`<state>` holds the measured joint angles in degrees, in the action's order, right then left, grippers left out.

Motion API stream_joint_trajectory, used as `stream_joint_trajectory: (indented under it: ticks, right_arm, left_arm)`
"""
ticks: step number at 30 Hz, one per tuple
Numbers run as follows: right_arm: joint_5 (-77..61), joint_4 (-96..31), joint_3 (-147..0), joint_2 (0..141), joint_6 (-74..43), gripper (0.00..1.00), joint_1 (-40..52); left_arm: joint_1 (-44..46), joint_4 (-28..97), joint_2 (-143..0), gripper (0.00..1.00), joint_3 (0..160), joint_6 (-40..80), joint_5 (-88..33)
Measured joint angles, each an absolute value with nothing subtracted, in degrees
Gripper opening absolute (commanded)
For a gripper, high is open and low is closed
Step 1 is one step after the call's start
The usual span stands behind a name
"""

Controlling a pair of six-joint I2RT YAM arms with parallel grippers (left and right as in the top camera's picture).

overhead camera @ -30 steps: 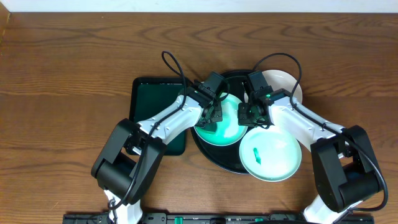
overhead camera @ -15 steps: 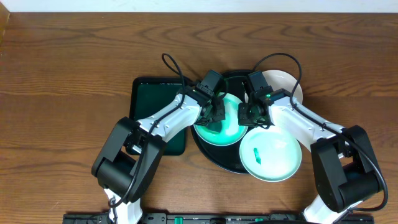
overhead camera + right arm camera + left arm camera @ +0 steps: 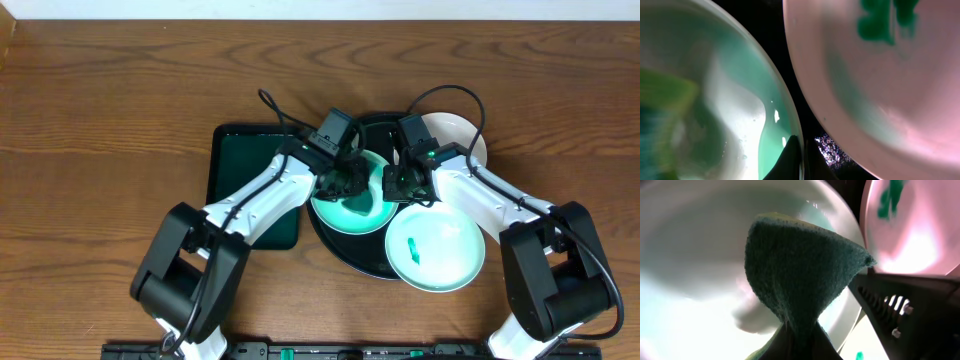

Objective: Clean dirty plates on tray and stack at the side
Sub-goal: 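Keep scrubbing the plate's stained area with the left-held sponge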

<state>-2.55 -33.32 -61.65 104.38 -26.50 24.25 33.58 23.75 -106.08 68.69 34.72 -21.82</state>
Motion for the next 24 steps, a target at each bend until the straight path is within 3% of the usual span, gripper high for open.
stream_joint_trajectory:
  ticks: [12, 24]
  right_arm:
    - [-2.59, -33.32, -61.65, 104.38, -26.5, 0.01, 24.25]
    - [-2.59, -33.32, -61.65, 104.36, -26.5, 0.01, 24.25]
  left_arm:
    - [33.04, 29.21, -104.99, 0.07, 68.69, 34.72, -7.2]
    - [33.54, 28.99, -107.92, 0.07, 68.69, 34.72, -4.19]
